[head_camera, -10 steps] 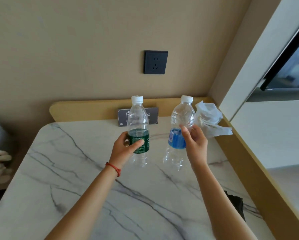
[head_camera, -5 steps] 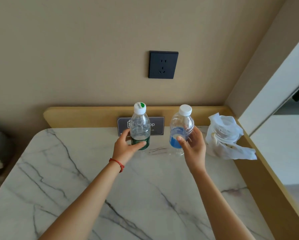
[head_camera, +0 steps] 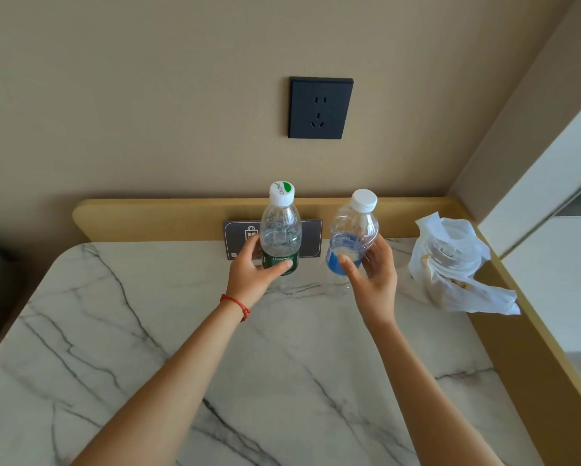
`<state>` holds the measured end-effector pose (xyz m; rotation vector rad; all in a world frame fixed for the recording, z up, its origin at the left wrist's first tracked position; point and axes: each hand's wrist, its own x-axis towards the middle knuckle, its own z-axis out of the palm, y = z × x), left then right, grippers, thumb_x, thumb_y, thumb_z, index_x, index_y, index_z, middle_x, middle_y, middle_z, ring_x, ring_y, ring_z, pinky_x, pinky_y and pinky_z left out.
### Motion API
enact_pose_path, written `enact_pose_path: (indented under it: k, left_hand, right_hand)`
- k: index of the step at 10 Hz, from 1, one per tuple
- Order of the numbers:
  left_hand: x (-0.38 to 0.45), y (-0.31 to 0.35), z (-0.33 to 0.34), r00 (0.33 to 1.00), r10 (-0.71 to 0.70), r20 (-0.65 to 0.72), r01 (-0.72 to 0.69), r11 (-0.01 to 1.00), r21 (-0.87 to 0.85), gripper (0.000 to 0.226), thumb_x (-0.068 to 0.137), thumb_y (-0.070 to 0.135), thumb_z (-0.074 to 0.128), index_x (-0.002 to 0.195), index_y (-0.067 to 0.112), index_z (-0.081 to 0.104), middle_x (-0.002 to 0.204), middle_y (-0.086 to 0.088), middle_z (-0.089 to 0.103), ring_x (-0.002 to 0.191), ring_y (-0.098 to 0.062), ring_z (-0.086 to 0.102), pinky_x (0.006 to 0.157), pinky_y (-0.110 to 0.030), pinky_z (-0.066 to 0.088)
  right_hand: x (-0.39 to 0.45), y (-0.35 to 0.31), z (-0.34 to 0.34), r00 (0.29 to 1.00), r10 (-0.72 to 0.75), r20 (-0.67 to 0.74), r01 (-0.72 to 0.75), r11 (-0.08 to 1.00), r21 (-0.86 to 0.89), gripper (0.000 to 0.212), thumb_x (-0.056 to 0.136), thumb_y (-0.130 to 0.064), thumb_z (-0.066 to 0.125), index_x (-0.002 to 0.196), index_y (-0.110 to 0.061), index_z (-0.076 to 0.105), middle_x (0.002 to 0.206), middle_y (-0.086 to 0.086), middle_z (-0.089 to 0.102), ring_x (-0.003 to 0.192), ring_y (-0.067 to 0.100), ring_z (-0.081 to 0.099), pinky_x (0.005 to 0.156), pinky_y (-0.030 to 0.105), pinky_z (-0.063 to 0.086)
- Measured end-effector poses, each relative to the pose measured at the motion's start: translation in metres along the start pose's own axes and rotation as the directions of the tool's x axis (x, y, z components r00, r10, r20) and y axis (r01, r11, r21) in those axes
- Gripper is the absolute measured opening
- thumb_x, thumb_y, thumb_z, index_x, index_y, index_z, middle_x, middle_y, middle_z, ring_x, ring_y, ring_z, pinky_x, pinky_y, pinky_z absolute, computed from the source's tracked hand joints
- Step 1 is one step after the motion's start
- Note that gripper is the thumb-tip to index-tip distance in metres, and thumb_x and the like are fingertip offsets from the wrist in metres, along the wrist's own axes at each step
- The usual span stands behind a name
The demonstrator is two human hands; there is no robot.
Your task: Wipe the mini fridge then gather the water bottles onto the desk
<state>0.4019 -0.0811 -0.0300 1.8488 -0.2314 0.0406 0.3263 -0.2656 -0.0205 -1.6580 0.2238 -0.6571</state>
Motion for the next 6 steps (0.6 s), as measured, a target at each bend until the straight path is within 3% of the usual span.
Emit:
enact_pose_path:
  k: [2,3,4,5,6]
  left_hand:
    - [0.001,-0.003,0.0,1.0,-0.008,0.011,0.008,1.0,-0.005,0.056,0.067,0.022,0.08,0.117,0.02,0.053,0.106,0.007,0.061,0.097,-0.01,0.057,0.069,0.002,0.042]
    - [-0.001,-0.004,0.0,1.0,-0.013,0.006,0.013,1.0,-0.027,0.069,0.067,0.02,0.081,0.128,0.017,0.048,0.118,-0.001,0.059,0.105,-0.014,0.055,0.072,0.001,0.043]
    - [-0.007,-0.002,-0.001,0.999,-0.036,0.012,0.036,0.999,-0.028,0.078,0.066,0.022,0.081,0.133,0.019,0.042,0.126,-0.003,0.056,0.113,-0.015,0.052,0.082,-0.009,0.046]
    - [-0.015,0.001,-0.005,0.998,-0.057,-0.01,0.056,0.997,-0.044,0.08,0.067,0.021,0.081,0.136,0.018,0.039,0.128,-0.005,0.055,0.115,-0.017,0.051,0.095,-0.039,0.049]
    - [-0.029,0.014,-0.01,0.995,-0.043,-0.093,0.038,0.998,-0.05,0.074,0.069,0.018,0.079,0.133,0.018,0.042,0.127,-0.005,0.056,0.112,-0.013,0.052,0.093,-0.041,0.048]
  right_hand:
    - [-0.002,0.001,-0.002,1.0,-0.006,0.013,0.006,1.0,-0.009,0.063,0.075,-0.011,0.074,0.128,-0.025,0.044,0.125,0.0,0.057,0.113,0.01,0.055,0.095,0.022,0.046]
    - [-0.003,-0.001,-0.004,1.0,-0.011,0.027,0.011,1.0,-0.023,0.062,0.075,-0.013,0.074,0.129,-0.025,0.044,0.126,-0.005,0.056,0.117,0.01,0.052,0.099,0.025,0.043]
    - [-0.006,-0.005,-0.007,1.0,0.006,0.02,-0.006,0.999,-0.038,0.062,0.076,-0.015,0.073,0.13,-0.027,0.044,0.128,-0.008,0.055,0.119,0.007,0.05,0.101,0.028,0.04]
    - [-0.013,-0.009,-0.012,1.0,0.03,0.006,-0.03,0.998,-0.059,0.063,0.077,-0.017,0.072,0.132,-0.023,0.043,0.132,-0.003,0.053,0.121,0.006,0.047,0.102,0.027,0.038]
    - [-0.025,-0.019,-0.015,0.995,0.072,-0.067,-0.076,0.995,-0.06,0.061,0.078,-0.017,0.071,0.132,-0.02,0.043,0.132,-0.003,0.051,0.121,0.005,0.047,0.103,0.028,0.037]
